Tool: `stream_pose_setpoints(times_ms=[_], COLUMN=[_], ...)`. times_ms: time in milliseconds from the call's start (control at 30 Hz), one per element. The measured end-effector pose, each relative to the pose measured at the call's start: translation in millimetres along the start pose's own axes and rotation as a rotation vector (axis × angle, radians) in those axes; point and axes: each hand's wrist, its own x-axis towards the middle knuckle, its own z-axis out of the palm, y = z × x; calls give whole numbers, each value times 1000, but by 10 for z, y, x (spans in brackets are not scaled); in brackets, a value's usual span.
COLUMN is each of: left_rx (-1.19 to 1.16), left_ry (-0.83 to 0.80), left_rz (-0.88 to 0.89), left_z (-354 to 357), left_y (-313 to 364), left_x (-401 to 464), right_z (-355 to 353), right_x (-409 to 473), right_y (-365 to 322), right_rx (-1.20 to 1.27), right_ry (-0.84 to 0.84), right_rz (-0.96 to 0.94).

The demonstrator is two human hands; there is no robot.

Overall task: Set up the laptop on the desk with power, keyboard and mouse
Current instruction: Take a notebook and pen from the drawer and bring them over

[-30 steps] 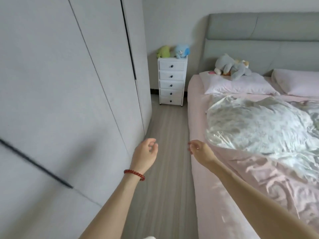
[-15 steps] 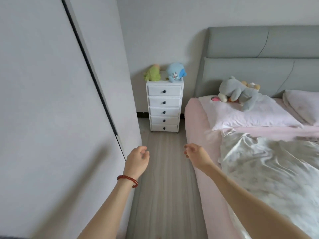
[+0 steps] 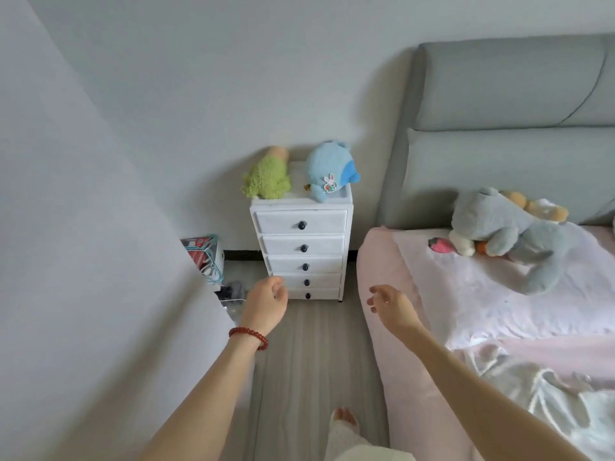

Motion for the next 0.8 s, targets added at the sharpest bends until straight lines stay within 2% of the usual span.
stream_pose_setpoints(times_ms=[133, 333, 500, 600, 800], left_rx=[-12, -27, -28, -11, 32], left_ry=[61, 117, 120, 103, 118], left_rz=[-90, -203, -223, -232, -212], left_z=[-46, 62, 271, 327, 367], left_y=[56, -314, -729, -950, -1065], left_x=[859, 2006, 3039, 3393, 3789], right_z=[187, 949, 1662, 1981, 2313], right_x=[999, 2401, 3522, 3899, 4119], right_y=[-370, -747, -770, -735, -735], right_rx=[22, 139, 248, 338, 495], right_ry=[-24, -158, -160, -210, 15], right_rz=[43, 164, 351, 483, 570])
